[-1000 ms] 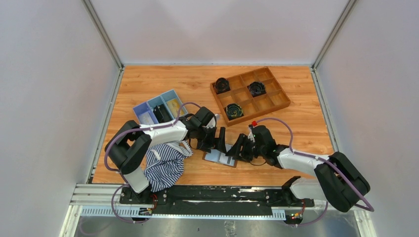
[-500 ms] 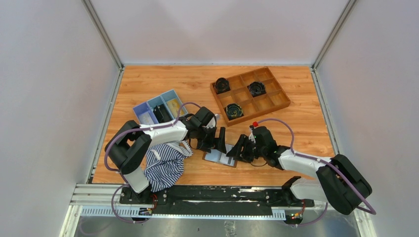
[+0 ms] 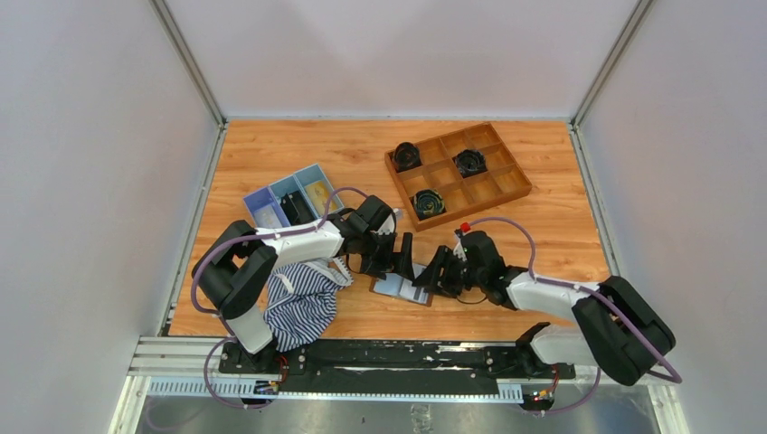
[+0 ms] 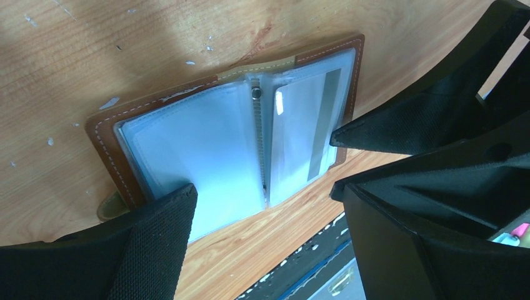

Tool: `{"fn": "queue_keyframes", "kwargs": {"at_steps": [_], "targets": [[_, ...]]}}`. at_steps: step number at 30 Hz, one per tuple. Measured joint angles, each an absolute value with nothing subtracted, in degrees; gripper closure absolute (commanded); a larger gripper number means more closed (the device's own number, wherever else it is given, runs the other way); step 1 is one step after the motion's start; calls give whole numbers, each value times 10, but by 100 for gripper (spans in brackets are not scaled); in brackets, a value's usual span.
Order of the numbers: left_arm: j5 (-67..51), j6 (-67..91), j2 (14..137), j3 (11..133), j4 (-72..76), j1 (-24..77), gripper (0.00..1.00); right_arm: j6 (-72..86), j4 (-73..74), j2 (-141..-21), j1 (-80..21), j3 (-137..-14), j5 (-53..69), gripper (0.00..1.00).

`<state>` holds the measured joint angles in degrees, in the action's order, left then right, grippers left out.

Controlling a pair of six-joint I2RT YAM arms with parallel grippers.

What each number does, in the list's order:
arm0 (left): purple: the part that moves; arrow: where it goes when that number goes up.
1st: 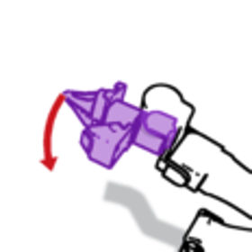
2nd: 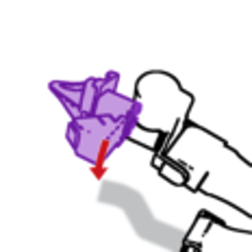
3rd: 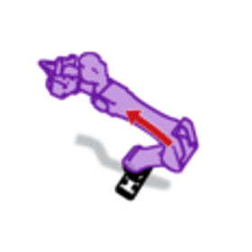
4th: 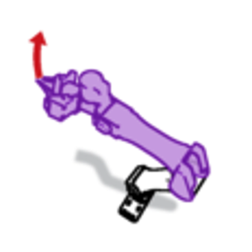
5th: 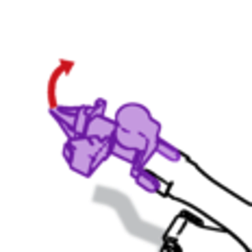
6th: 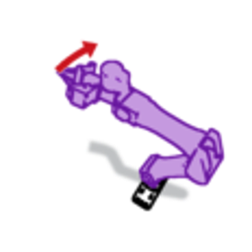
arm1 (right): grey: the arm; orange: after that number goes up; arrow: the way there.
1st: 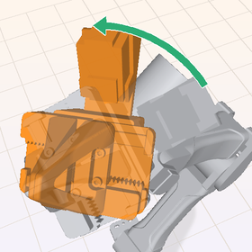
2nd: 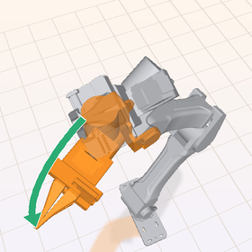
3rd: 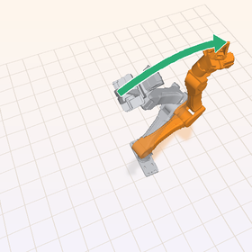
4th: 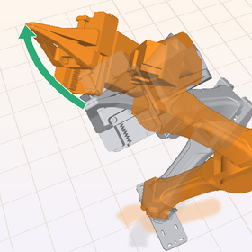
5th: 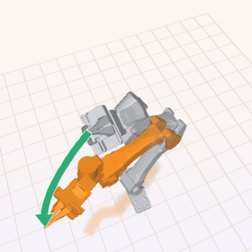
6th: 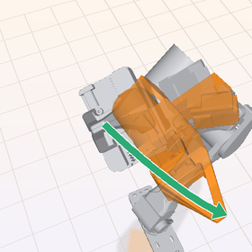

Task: Take the credit cards out of the card holder
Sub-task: Remove the credit card from the card holder.

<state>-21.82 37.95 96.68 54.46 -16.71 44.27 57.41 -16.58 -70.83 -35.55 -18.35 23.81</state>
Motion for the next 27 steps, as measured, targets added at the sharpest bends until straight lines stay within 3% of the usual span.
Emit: {"fn": "queue_keyframes", "kwargs": {"at_steps": [11, 27], "targets": [[-218, 379, 966, 544, -171, 433, 7, 609, -240, -759, -356, -183, 267, 47], [-226, 380, 964, 540, -163, 436, 8, 615, -196, -720, -364, -183, 258, 52]]}}
